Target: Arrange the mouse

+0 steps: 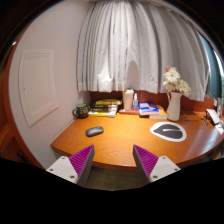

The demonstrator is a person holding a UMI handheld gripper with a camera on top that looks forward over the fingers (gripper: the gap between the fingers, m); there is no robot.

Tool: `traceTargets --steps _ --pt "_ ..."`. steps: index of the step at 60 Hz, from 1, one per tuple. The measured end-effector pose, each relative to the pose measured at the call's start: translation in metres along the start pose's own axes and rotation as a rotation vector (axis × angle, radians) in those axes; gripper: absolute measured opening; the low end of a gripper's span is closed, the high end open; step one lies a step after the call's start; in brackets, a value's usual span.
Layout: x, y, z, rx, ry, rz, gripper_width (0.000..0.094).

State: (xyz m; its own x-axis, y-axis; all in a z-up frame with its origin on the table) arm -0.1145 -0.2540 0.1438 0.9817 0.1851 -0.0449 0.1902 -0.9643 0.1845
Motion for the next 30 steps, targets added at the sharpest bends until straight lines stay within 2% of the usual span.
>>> traceTargets --steps 10,30 --pt "-0.063 -0.052 0.060 -0.113 -0.018 0.025 0.0759" --pt "-0.129 -0.191 0.096 -0.207 -0.028 0.077 0.0762"
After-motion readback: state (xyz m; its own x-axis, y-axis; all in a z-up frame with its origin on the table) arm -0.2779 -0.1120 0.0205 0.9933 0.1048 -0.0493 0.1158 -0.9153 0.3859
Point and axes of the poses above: the point between the fingertips, and its own axes, seen from behind it with the camera up: x to the right, z down, y backward, against the way the camera looks, the point moved 1 cm from there along y, backward, against the way the camera looks, and after that the axes turned 14 degrees about x, right-handed, at the moved point
